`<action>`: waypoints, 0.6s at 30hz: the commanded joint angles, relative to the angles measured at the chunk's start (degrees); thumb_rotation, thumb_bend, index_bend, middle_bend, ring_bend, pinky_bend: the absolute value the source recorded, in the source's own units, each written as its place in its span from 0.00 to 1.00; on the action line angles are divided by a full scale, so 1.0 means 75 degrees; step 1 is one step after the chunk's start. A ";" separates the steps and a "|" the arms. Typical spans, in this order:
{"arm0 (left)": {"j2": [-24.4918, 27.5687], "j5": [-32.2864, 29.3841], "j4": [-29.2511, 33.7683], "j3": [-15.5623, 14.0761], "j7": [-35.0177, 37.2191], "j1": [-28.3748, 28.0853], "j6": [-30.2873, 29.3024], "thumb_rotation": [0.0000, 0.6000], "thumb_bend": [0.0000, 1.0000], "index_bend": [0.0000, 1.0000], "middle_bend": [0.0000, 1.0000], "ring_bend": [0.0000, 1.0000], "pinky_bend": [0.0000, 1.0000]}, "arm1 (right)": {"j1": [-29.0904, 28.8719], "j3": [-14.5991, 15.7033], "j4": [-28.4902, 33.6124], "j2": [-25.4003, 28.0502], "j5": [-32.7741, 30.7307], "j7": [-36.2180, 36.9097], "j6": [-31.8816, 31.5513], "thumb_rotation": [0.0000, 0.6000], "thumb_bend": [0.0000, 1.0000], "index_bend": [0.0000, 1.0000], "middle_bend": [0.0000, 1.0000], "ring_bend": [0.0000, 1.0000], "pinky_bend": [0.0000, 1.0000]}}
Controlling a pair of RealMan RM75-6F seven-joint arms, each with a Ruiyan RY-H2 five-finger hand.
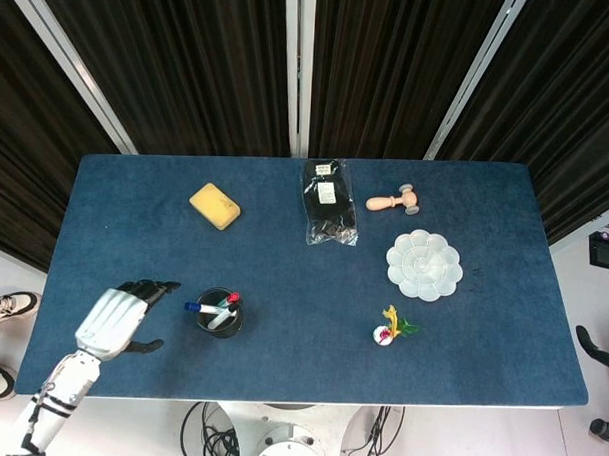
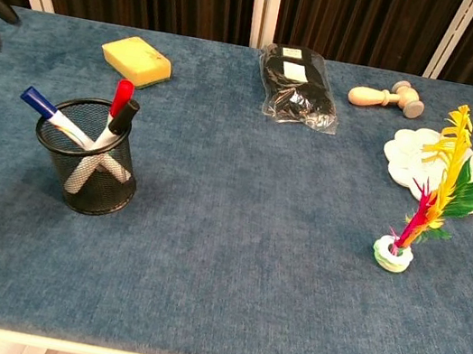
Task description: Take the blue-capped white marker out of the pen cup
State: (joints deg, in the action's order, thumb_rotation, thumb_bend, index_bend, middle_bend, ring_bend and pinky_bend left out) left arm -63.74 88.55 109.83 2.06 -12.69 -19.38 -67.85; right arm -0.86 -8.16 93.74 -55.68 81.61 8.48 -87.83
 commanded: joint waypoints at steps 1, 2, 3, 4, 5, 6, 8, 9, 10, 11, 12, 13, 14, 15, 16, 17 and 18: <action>-0.0351 -0.0424 -0.0055 0.0187 -0.0274 -0.0304 0.0371 1.00 0.03 0.22 0.29 0.27 0.41 | 0.0012 -0.0002 0.0036 0.0019 0.0015 0.0009 -0.0037 1.00 0.20 0.00 0.00 0.00 0.00; -0.0439 -0.0520 -0.0119 0.0227 -0.0293 -0.0364 0.0439 1.00 0.03 0.23 0.29 0.27 0.41 | 0.0014 -0.0001 0.0046 0.0021 0.0031 0.0017 -0.0055 1.00 0.20 0.00 0.00 0.00 0.00; -0.0529 -0.0604 -0.0193 0.0265 -0.0301 -0.0416 0.0489 1.00 0.03 0.23 0.30 0.27 0.41 | 0.0014 0.0001 0.0051 0.0021 0.0048 0.0023 -0.0067 1.00 0.20 0.00 0.00 0.00 0.00; -0.0646 -0.0697 -0.0301 0.0311 -0.0320 -0.0474 0.0527 1.00 0.03 0.23 0.30 0.27 0.41 | 0.0012 0.0007 0.0051 0.0018 0.0062 0.0026 -0.0070 1.00 0.20 0.00 0.00 0.00 0.00; -0.0720 -0.0750 -0.0376 0.0334 -0.0343 -0.0512 0.0552 1.00 0.03 0.23 0.30 0.27 0.42 | 0.0010 0.0014 0.0049 0.0017 0.0063 0.0024 -0.0061 1.00 0.20 0.00 0.00 0.00 0.00; -0.0799 -0.0816 -0.0449 0.0357 -0.0368 -0.0561 0.0591 1.00 0.03 0.23 0.30 0.27 0.42 | 0.0005 0.0019 0.0048 0.0019 0.0053 0.0018 -0.0042 1.00 0.20 0.00 0.00 0.00 0.00; -0.0889 -0.0884 -0.0509 0.0391 -0.0367 -0.0623 0.0621 1.00 0.04 0.23 0.31 0.28 0.43 | -0.0002 0.0019 0.0051 0.0027 0.0030 0.0016 -0.0018 1.00 0.20 0.00 0.00 0.00 0.00; -0.0936 -0.0907 -0.0535 0.0407 -0.0345 -0.0657 0.0629 1.00 0.04 0.24 0.32 0.29 0.43 | -0.0002 0.0016 0.0057 0.0032 0.0014 0.0015 -0.0014 1.00 0.20 0.00 0.00 0.00 0.00; -0.0954 -0.0932 -0.0540 0.0412 -0.0331 -0.0684 0.0653 1.00 0.05 0.25 0.33 0.30 0.44 | -0.0001 0.0012 0.0064 0.0035 -0.0002 0.0020 -0.0012 1.00 0.20 0.00 0.00 0.00 0.00; -0.0957 -0.0965 -0.0536 0.0415 -0.0323 -0.0715 0.0691 1.00 0.07 0.27 0.34 0.31 0.44 | 0.0000 0.0008 0.0076 0.0039 -0.0014 0.0032 -0.0010 1.00 0.20 0.00 0.00 0.00 0.00; -0.0952 -0.0998 -0.0528 0.0419 -0.0321 -0.0744 0.0727 1.00 0.08 0.27 0.35 0.31 0.45 | -0.0001 0.0005 0.0088 0.0041 -0.0023 0.0039 -0.0010 1.00 0.20 0.00 0.00 0.00 0.00; -0.0941 -0.1049 -0.0509 0.0431 -0.0327 -0.0796 0.0788 1.00 0.10 0.28 0.35 0.31 0.45 | -0.0004 0.0002 0.0100 0.0036 -0.0027 0.0047 -0.0009 1.00 0.20 0.00 0.00 0.00 0.00; -0.0930 -0.1090 -0.0494 0.0443 -0.0348 -0.0835 0.0833 1.00 0.11 0.29 0.35 0.32 0.46 | -0.0008 0.0004 0.0101 0.0031 -0.0029 0.0043 -0.0003 1.00 0.20 0.00 0.00 0.00 0.00; -0.0914 -0.1125 -0.0472 0.0451 -0.0378 -0.0867 0.0863 1.00 0.12 0.30 0.36 0.33 0.47 | -0.0012 0.0007 0.0099 0.0026 -0.0033 0.0039 0.0007 1.00 0.20 0.00 0.00 0.00 0.00; -0.0896 -0.1161 -0.0436 0.0464 -0.0420 -0.0903 0.0881 1.00 0.13 0.31 0.37 0.34 0.48 | -0.0015 0.0013 0.0093 0.0018 -0.0045 0.0036 0.0024 1.00 0.20 0.00 0.00 0.00 0.00; -0.0880 -0.1188 -0.0403 0.0469 -0.0447 -0.0926 0.0894 1.00 0.14 0.33 0.38 0.35 0.49 | -0.0017 0.0016 0.0087 0.0014 -0.0054 0.0036 0.0037 1.00 0.20 0.00 0.00 0.00 0.00; -0.0860 -0.1216 -0.0364 0.0471 -0.0469 -0.0946 0.0907 1.00 0.15 0.33 0.39 0.36 0.50 | -0.0020 0.0016 0.0081 0.0012 -0.0068 0.0039 0.0049 1.00 0.20 0.00 0.00 0.00 0.00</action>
State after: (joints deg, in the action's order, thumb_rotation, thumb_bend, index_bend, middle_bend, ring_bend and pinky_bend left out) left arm -70.33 79.61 106.90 5.53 -16.06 -26.30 -61.17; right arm -1.00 -8.05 94.37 -55.58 81.11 8.77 -87.48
